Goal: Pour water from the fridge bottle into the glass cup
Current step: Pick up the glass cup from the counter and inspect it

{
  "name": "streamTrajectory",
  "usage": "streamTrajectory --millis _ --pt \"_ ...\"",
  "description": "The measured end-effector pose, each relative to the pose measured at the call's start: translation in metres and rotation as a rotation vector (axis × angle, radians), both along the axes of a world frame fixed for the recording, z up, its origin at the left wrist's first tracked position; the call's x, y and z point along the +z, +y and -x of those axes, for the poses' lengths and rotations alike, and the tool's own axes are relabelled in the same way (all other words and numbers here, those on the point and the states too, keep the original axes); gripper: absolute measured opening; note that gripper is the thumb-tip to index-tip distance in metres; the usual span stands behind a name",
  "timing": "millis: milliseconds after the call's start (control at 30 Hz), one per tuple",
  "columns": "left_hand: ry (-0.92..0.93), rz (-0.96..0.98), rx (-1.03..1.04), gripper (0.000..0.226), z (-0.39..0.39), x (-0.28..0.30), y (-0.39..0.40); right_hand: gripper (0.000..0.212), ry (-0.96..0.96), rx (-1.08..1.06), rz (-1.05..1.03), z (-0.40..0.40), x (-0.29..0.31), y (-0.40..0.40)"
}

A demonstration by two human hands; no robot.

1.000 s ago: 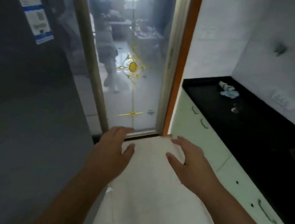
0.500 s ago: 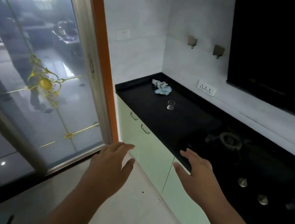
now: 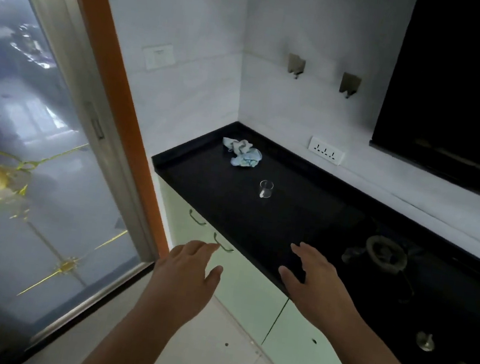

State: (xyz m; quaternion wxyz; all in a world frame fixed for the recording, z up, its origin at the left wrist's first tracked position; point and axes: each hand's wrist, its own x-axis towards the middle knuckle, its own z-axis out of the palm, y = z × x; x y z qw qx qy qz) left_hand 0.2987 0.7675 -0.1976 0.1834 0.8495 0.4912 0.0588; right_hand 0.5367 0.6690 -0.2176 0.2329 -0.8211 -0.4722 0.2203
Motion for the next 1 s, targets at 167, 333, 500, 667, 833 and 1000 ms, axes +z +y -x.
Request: streamTrajectory --millis 167,333,500,667,833,1000 --pt "0.073 -0.005 -0.126 0.054 -0.020 -0.010 0.097 0.068 0.016 -0.119 0.006 -0.002 -0.007 0.067" --pt "0.127 0.028 -0.213 0.055 -0.052 -0.019 0.170 0.070 0.056 -0.186 0.035 -0.014 -0.023 0.121" --pt "0.169 0.060 -0.265 0.055 -0.092 -0.031 0.229 0.074 0.071 -0.236 0.081 -0.048 -0.041 0.178" --pt "0.213 0.096 -0.255 0.058 -0.130 -0.047 0.276 0.080 0.139 -0.247 0.126 -0.091 -0.069 0.247" --pt "0.253 0.133 -0.256 0.060 -0.162 -0.067 0.316 0.083 0.135 -0.214 0.140 -0.121 -0.095 0.314" --pt "0.252 0.203 -0.286 0.060 -0.186 -0.089 0.345 0.088 0.149 -0.233 0.203 -0.142 -0.125 0.356"
